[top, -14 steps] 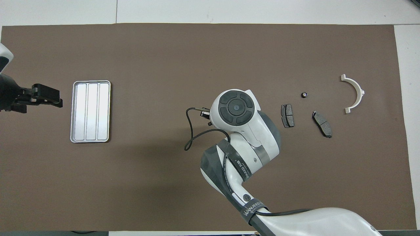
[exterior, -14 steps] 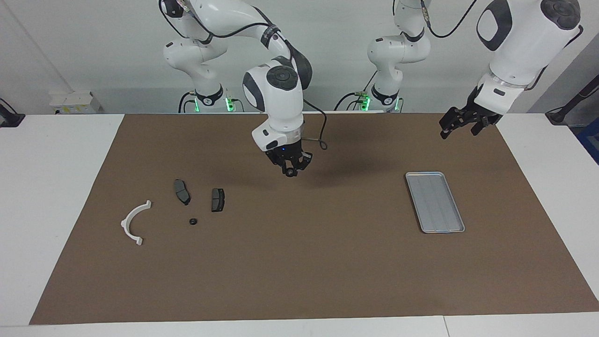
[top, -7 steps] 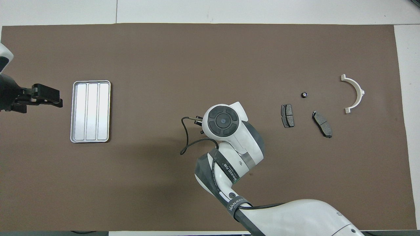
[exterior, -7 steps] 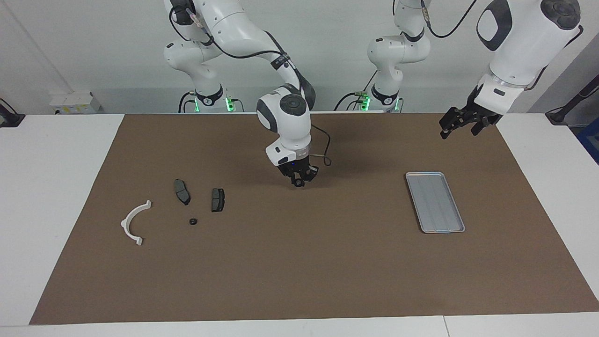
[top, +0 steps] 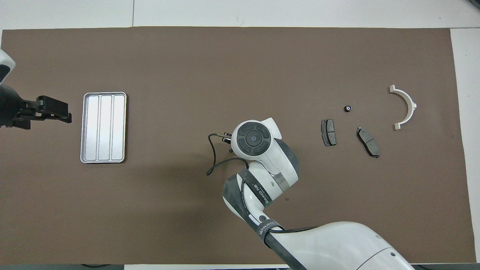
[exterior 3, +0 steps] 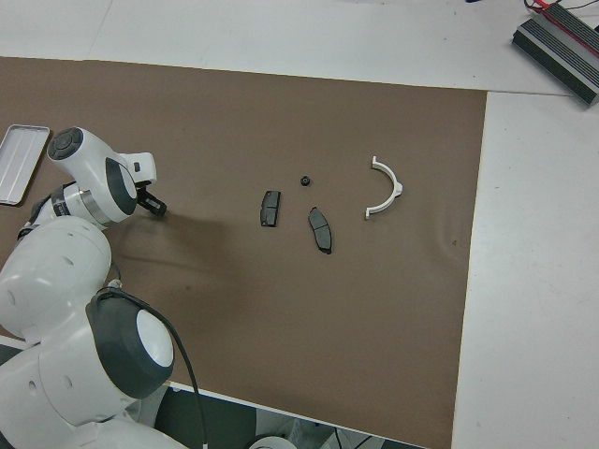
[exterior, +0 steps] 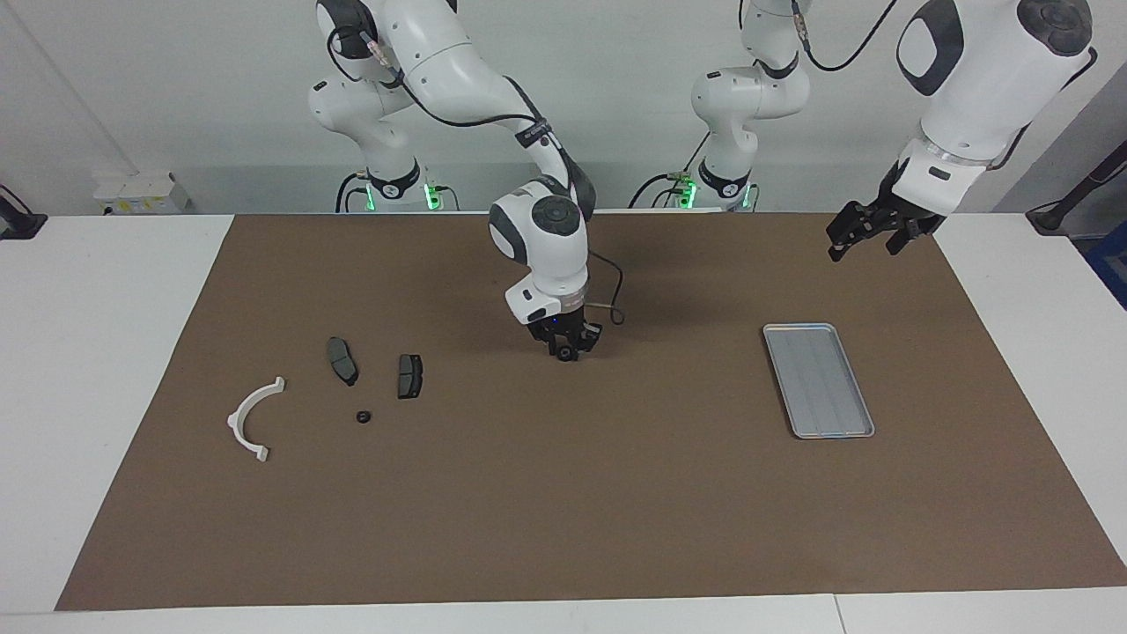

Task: Pick bearing gear from pile to tray
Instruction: 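Carry the bearing with the right gripper to mid-table and release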

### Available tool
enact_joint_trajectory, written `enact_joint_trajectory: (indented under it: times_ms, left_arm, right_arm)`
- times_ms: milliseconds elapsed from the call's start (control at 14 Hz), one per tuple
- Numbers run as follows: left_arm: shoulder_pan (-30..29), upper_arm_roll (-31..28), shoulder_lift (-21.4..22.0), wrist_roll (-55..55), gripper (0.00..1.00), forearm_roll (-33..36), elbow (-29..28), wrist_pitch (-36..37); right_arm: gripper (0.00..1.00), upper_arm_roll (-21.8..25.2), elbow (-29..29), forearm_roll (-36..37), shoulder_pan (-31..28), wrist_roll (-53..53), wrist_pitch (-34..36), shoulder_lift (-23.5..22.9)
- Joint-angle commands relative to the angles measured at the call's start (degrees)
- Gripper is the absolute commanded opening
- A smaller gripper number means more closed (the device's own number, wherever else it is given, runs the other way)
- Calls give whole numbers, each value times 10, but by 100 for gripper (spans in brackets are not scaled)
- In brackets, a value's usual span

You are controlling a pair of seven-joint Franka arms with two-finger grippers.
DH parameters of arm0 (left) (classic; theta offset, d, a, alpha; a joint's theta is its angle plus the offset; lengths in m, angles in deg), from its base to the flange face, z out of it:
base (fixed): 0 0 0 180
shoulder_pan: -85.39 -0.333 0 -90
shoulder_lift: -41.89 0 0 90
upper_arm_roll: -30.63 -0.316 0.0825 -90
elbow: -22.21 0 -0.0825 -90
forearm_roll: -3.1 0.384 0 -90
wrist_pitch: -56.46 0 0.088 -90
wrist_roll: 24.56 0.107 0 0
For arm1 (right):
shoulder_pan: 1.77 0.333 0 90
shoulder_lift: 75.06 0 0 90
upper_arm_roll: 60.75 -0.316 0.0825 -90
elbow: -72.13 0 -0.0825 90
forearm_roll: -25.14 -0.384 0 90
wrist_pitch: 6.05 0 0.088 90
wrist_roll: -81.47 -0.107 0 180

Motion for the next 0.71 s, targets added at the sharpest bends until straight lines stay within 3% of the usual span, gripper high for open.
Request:
enact_joint_trajectory:
  times_ms: [0,214,429,643]
  left_arm:
    - [-3,2,7,4,100,3,-5,-2]
    - [-2,2,7,4,100,3,-5,-2]
    - [0,3,7,3,100,3,-5,-10]
    - [0,2,7,-23,100,3,-8,-15]
  right_arm:
    - [99,-2,17,-4,-16,-2,31,15]
    - [99,-1,65,-4,-54,60,115,45]
    - [99,-1,60,-4,-137,262,147,80]
    - [99,-1,52,-4,-224,443,156,84]
